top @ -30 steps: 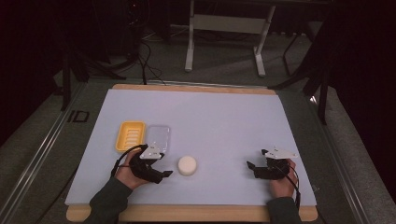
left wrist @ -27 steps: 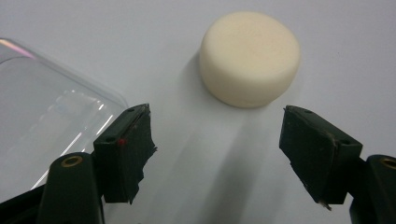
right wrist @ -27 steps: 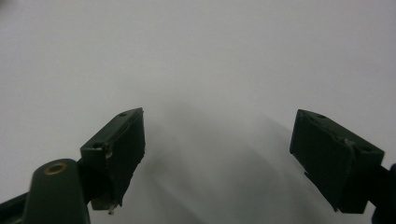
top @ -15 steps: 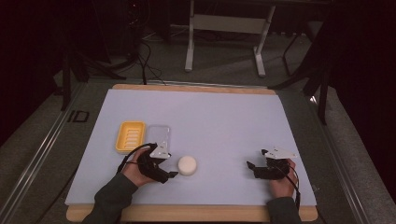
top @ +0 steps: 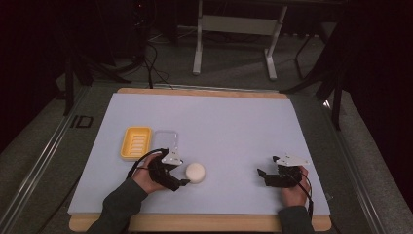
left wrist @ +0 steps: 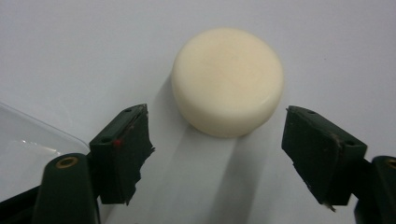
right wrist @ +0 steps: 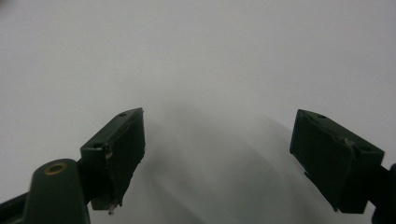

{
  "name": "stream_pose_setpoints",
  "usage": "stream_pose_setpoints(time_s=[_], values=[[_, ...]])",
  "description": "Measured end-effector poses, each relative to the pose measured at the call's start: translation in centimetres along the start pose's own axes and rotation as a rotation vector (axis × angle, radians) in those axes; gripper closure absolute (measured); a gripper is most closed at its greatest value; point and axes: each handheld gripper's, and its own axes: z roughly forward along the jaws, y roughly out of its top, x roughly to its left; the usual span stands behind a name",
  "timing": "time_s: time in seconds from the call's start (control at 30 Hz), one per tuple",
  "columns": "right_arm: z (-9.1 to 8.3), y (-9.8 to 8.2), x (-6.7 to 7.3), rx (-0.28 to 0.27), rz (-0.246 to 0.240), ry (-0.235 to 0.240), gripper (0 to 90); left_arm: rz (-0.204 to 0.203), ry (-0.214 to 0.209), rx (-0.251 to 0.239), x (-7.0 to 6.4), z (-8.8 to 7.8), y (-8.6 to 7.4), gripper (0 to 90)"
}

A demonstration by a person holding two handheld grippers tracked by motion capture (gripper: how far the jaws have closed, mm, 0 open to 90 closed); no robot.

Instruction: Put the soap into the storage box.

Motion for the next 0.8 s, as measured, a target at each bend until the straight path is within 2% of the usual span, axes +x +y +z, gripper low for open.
stream_pose_setpoints(time_s=[0.1,0.27,0.47,0.8], values=[[0.0,0.0,0.0,0.0,0.0,0.0,17.7,0.007,-0.004,0.005,0.0,0.2,0.3,22.4],[0.0,0.0,0.0,0.0,0.0,0.001,17.7,0.008,-0.041,0.01,0.0,0.7,0.6,21.9],[0.0,0.0,0.0,0.0,0.0,0.001,17.7,0.004,-0.055,0.009,-0.1,1.2,0.9,20.7],[0.0,0.0,0.0,0.002,0.0,0.002,17.7,0.02,-0.037,0.037,0.0,2.0,1.2,17.7]])
